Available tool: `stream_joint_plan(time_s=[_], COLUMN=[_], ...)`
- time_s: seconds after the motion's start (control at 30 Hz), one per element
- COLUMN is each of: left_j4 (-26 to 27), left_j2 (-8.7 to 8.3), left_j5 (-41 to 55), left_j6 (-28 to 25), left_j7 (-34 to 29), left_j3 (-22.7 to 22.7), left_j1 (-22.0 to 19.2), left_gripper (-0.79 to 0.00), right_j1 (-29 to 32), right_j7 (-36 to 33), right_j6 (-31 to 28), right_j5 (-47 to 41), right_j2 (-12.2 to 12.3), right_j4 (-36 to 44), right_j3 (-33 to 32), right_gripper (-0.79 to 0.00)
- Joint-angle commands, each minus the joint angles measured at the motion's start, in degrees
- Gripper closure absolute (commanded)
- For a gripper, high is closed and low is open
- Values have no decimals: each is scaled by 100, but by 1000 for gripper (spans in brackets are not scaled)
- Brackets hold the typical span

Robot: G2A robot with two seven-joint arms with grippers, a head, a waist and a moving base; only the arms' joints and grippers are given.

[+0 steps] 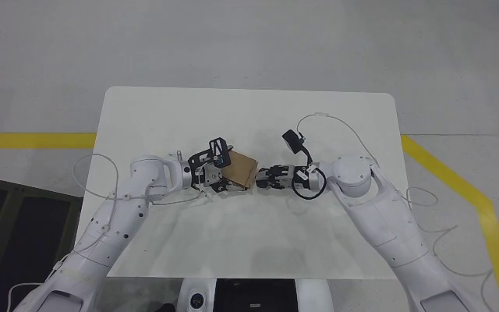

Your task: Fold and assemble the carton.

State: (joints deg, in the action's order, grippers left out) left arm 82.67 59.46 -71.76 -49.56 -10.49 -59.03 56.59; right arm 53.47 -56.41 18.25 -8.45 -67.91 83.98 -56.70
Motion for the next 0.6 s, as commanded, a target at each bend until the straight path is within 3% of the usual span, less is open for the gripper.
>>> stream_joint_plan(time_s=[0.0, 0.57], left_j4=[-1, -26], left_j2=[1, 17], left_j5=[-1, 23], left_j6=[-5, -24], left_j7=[-3, -12], left_j3=[2, 32], left_j1=[-3, -31], left_gripper=[-785, -785], right_j1=[-21, -322], right_j7=[16, 157], right_j6=[57, 39], right_j5=[30, -18], right_j2=[-13, -137], right_j4=[-15, -190], right_j3=[78, 456], right_gripper=[0, 0])
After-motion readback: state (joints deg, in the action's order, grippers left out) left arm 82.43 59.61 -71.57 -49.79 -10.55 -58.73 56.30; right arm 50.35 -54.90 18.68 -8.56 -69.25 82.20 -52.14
